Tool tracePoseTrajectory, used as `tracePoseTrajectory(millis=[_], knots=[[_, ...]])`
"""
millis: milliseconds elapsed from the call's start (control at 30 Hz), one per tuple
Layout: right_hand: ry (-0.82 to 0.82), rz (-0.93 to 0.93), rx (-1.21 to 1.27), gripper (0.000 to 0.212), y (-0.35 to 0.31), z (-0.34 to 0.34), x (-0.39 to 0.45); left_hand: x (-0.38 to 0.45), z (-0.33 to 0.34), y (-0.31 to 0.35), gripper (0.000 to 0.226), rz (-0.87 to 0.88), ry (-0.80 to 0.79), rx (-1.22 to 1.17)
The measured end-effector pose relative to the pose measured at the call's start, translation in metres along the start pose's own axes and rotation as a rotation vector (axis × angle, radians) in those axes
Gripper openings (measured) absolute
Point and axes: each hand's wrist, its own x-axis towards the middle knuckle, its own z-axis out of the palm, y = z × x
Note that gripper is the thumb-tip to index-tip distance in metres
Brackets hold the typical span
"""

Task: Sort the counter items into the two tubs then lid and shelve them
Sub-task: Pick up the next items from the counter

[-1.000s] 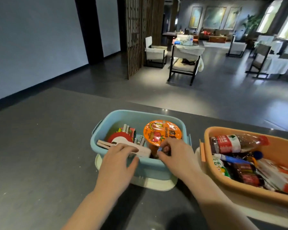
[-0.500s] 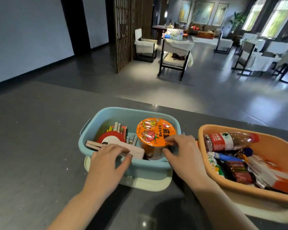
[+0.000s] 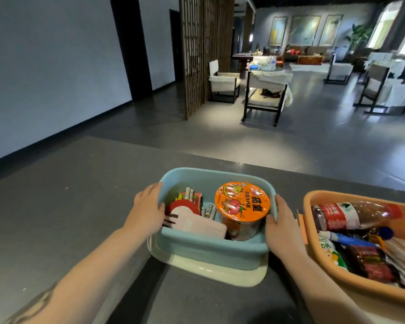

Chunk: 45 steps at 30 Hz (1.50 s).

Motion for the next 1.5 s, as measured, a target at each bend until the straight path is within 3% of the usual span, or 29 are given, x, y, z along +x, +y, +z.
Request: tracePoseTrajectory(millis=[167,300,567,700,933,1200,1500], knots=[[0.104,0.039,-0.002,0.038,-0.005,0.001,0.001,0.013,-0.004,-0.009,0.057,-0.011,0.018,-0.077],[0.127,0.1,0.004,0.044,-0.008,0.0,0.002,0.013,-0.005,-0.014,0.06,-0.017,0.068,-0.157],[0.12,0.017,0.046,0.046,-0.04,0.005,0.008,0.0,-0.041,-0.032,0.061,0.001,0.225,-0.256],[0.08,-0.089,0.116,0.043,-0.085,0.027,0.009,-0.017,-0.092,-0.064,0.061,-0.04,0.33,-0.188],[-0.12,-0.286,0.214,0.038,-0.168,0.129,-0.026,-0.091,-0.164,-0.161,0.059,-0.294,0.488,-0.128],[-0.446,-0.341,0.102,0.047,-0.216,0.231,-0.075,-0.179,-0.181,-0.248,0.06,-0.588,0.559,-0.079],[-0.328,-0.316,0.133,0.042,-0.203,0.241,-0.089,-0.175,-0.165,-0.266,0.058,-0.568,0.592,-0.103]])
